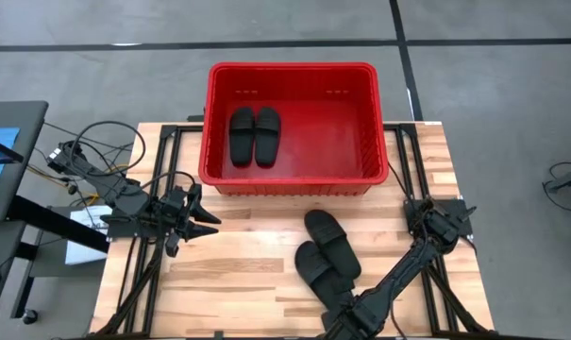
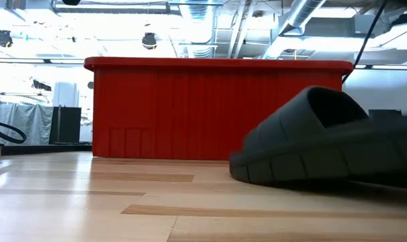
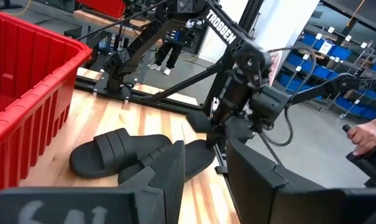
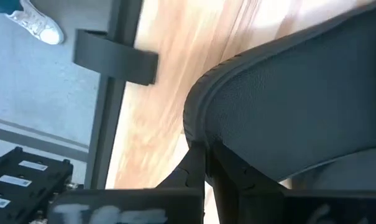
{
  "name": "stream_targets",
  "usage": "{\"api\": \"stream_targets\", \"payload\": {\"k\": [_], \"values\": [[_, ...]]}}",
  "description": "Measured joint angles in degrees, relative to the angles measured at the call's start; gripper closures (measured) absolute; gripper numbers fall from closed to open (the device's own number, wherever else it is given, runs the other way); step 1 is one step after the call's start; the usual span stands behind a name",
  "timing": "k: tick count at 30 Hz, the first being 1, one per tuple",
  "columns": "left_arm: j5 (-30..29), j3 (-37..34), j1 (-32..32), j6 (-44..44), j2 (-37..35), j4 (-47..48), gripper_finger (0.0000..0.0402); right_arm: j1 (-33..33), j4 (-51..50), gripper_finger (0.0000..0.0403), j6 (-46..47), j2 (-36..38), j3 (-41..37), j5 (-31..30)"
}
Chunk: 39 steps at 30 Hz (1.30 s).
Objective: Pick and place slides into bin
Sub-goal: Put the black slide into the red organizer bin
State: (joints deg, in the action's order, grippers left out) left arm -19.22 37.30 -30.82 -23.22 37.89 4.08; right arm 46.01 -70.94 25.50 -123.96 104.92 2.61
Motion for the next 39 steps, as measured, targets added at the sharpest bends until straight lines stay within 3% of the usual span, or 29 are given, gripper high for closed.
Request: {"api": "stream_targets", "payload": {"k": [13,21,26,33,39], "values": [[0.0,0.0,0.0,-0.1,0.0,0.0,0.0294,-0.9,-18.2,0.0402,-2.0,0.1,18.1,-12.7],[0.0,0.0,0.0,-0.1,0.0,0.0,0.0294,-2.7,-19.1,0.0402,-2.0,0.3,26.6,-22.2],[0.0,0.0,0.0,-0.1,0.0,0.4,0.0294,-3.3,-19.1,0.0402,-3.3,0.3,30.1,-27.1],[0.0,0.0,0.0,-0.2,0.0,2.2,0.0294,-3.9,-19.1,0.0402,-4.5,0.4,30.1,-31.5],[0.0,0.0,0.0,-1.5,0.0,3.0,0.0294,-5.3,-18.4,0.0402,-4.7,0.4,30.0,-39.0]]}}
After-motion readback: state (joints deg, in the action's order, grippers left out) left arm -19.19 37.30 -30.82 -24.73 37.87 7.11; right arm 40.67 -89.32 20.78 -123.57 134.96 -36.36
